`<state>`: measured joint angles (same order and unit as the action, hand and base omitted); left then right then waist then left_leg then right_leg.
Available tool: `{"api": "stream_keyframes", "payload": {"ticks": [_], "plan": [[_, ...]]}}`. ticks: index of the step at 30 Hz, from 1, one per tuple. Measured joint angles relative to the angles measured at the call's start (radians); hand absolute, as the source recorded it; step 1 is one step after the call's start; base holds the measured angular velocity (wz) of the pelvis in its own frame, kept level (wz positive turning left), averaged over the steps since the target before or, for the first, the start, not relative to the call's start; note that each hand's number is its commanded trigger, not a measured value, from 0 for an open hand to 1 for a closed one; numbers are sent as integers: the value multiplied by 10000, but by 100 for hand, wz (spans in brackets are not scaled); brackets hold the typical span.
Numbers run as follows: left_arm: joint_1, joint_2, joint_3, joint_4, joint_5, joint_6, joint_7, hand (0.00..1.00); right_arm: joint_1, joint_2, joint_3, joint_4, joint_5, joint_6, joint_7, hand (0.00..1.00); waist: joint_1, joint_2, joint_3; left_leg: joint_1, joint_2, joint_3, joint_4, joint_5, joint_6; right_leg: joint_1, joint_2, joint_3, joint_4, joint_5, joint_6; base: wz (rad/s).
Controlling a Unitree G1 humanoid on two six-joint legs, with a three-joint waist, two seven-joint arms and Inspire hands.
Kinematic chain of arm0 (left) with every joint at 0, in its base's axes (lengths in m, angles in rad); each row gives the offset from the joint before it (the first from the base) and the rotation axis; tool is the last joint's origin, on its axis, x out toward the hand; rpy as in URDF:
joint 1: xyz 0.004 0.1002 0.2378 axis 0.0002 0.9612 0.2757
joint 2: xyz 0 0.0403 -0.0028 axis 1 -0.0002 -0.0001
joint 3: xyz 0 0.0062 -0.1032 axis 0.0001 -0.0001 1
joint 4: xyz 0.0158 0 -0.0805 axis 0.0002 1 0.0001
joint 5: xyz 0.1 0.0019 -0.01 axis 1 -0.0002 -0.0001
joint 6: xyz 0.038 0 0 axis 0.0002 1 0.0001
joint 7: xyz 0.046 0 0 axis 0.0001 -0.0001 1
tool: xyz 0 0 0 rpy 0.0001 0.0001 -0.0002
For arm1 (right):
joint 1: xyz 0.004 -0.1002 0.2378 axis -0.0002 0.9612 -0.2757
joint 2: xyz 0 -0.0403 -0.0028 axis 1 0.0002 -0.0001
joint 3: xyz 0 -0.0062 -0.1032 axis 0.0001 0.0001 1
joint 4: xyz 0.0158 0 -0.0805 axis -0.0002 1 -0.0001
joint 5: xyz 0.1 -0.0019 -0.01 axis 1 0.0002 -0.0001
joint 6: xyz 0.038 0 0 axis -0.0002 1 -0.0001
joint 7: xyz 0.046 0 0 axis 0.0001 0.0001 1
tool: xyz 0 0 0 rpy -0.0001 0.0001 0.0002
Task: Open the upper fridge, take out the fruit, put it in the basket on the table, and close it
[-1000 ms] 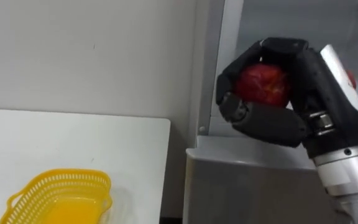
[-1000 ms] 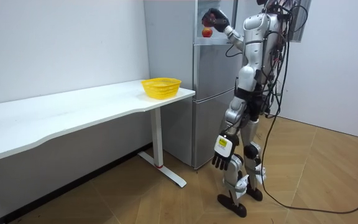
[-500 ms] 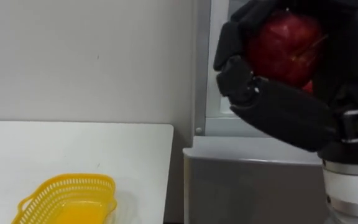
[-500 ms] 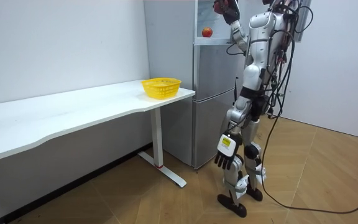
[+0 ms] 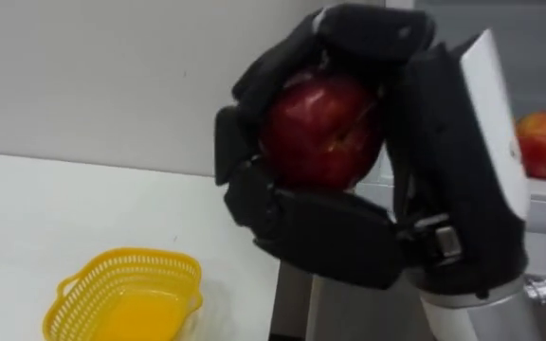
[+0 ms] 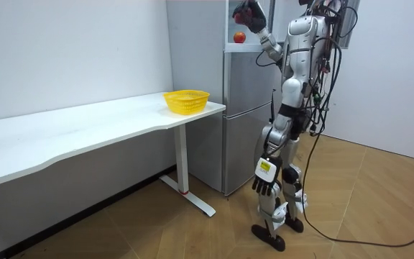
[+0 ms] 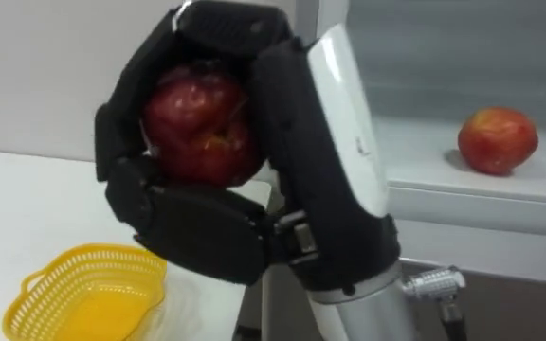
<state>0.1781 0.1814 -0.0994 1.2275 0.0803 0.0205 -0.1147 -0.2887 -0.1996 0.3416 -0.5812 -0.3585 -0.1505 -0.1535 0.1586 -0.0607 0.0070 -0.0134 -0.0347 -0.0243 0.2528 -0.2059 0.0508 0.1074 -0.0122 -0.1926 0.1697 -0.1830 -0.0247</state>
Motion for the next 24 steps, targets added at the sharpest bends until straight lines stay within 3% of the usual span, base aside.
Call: {"api": "stream_keyframes", "payload": {"ticks": [3, 8, 13, 15, 18, 20, 24], "plan": [[-116, -1, -6, 4, 11, 16, -128, 0, -32, -355, -9, 29, -242, 123, 287, 100, 60, -121, -9, -81, -114, -202, 20, 2, 3, 1, -17, -160, -7, -2, 3, 17], [-206, 50, 186, 36, 15, 36, -192, 0, -508, -504, -80, 829, -378, 444, 473, 100, 180, -357, 52, -39, -144, -490, 49, 4, 3, 145, -22, -470, -16, -5, 9, 21], [-237, 302, 471, 97, 2, 35, -246, 0, -1432, -930, -436, 1620, -285, 665, 695, 100, 361, -769, 37, -115, -200, -791, 43, 17, -21, 146, -27, -818, -18, -22, 34, 16], [-247, 338, 568, 90, 22, 50, -279, 0, -1894, -1226, -563, 1789, 186, 804, 691, 100, 421, -917, 10, -35, -267, -988, 24, 24, -20, 230, -41, -851, -35, -35, 53, 22], [-192, 442, 583, 71, 10, 156, -292, 0, -2321, -1398, -575, 2336, 1134, 786, 694, 100, 442, -1117, 42, 110, -289, -1234, 57, 26, -18, 417, -43, -836, -30, -51, 75, 24], [-200, 500, 624, 25, 32, 216, -288, 0, -2645, -1403, -564, 2972, 1217, 815, 699, 100, 485, -1224, 93, 173, -289, -1295, 56, 26, -18, 502, -44, -840, -52, -63, 90, 17], [-104, 671, 669, -206, 132, 268, -338, 0, -2760, -1573, -546, 3824, 1220, 1091, 722, 100, 725, -1393, 116, 94, -318, -1463, 39, 26, -18, 515, -41, -857, -40, -66, 96, 12]]}}
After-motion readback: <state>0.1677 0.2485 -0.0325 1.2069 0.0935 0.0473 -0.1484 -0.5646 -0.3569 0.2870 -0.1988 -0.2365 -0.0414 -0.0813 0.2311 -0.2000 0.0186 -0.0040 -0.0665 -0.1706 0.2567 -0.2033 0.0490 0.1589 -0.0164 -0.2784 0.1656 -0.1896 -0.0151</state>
